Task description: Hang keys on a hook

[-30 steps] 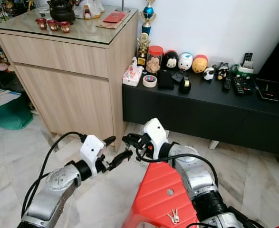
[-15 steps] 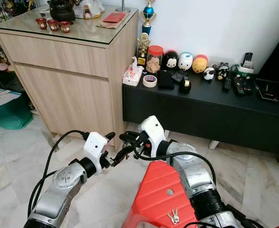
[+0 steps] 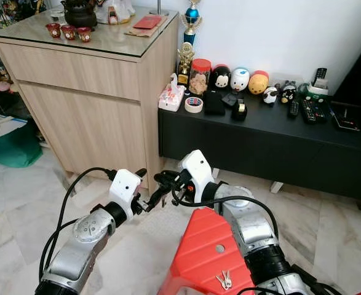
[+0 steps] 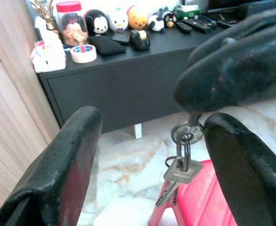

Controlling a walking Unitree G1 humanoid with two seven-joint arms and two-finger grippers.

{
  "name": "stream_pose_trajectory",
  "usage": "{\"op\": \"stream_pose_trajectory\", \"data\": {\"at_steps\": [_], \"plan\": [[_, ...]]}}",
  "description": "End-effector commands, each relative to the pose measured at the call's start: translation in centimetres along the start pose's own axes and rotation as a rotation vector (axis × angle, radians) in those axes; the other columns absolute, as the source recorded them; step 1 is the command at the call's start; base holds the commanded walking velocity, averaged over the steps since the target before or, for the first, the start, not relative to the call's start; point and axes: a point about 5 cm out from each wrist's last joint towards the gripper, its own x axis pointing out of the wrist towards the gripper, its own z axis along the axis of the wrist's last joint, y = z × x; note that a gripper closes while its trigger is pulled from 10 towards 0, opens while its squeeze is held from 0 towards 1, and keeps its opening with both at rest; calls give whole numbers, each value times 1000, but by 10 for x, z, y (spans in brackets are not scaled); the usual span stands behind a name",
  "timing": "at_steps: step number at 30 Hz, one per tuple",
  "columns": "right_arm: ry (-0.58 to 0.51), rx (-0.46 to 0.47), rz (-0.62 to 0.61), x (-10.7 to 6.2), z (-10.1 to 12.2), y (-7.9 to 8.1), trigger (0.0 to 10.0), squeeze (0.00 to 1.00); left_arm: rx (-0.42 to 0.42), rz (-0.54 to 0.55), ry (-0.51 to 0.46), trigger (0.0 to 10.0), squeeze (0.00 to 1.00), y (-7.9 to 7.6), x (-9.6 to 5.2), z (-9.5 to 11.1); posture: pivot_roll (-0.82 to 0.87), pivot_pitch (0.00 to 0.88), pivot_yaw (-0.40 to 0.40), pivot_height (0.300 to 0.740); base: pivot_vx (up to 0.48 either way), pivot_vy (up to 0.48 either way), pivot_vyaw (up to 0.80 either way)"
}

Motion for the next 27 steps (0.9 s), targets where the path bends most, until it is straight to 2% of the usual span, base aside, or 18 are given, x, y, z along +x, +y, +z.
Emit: {"op": "stream_pose_trajectory", "data": {"at_steps": [1,7,21,27], "plan": [[-20,-6,-6,-1,6,-1,10000,0,32,4,10,10000,0,0,3,-1,68,23,-101,740,0,0,0],[-9,-6,-10,-4,4,-2,10000,0,35,98,25,10000,0,12,2,-4,68,24,-103,740,0,0,0],[67,-19,-45,-11,-6,-8,10000,0,71,159,39,10000,0,21,1,-7,64,28,-104,740,0,0,0],[99,-27,-59,-16,-11,-11,10000,0,125,203,63,10000,0,29,-1,-9,63,29,-105,740,0,0,0]]}}
